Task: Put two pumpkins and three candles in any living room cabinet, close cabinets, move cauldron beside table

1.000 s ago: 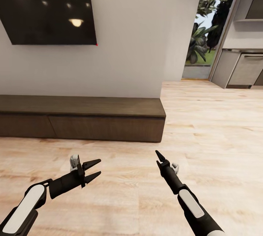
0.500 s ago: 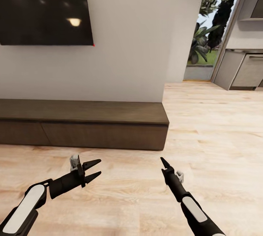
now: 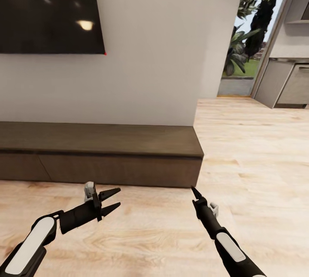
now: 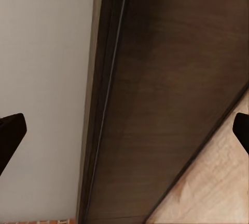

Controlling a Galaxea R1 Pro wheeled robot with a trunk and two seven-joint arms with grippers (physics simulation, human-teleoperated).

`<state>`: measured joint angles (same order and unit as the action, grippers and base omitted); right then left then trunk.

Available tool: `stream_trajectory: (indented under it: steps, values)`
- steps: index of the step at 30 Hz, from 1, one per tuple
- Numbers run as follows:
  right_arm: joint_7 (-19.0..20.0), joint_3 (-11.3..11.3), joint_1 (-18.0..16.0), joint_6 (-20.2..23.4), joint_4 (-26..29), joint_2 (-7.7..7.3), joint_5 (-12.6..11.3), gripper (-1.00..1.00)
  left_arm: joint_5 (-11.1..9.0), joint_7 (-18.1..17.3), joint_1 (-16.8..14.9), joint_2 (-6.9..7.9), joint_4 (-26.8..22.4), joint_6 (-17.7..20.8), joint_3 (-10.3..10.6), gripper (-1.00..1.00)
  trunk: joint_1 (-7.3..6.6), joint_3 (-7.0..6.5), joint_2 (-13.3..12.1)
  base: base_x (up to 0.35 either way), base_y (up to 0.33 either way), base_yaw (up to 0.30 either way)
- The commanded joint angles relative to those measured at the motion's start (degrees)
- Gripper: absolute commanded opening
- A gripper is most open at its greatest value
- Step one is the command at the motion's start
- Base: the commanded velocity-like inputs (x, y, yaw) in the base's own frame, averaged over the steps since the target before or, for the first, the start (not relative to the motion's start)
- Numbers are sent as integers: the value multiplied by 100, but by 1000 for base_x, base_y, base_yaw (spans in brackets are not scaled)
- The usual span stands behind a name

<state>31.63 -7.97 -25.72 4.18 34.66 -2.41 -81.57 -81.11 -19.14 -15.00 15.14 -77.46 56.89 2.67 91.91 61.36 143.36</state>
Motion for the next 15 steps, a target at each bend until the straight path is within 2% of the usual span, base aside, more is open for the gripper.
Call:
stream_trajectory:
  steps: [1,15]
  values:
    - [21,-25,-3,21,-3,-5,-59,100,34,-46,-3,1,3,5,7,100,2,5,2,329,0,0]
    - [40,-38,-3,20,-3,-11,-52,100,27,-46,-3,-10,2,5,38,100,2,5,2,329,0,0]
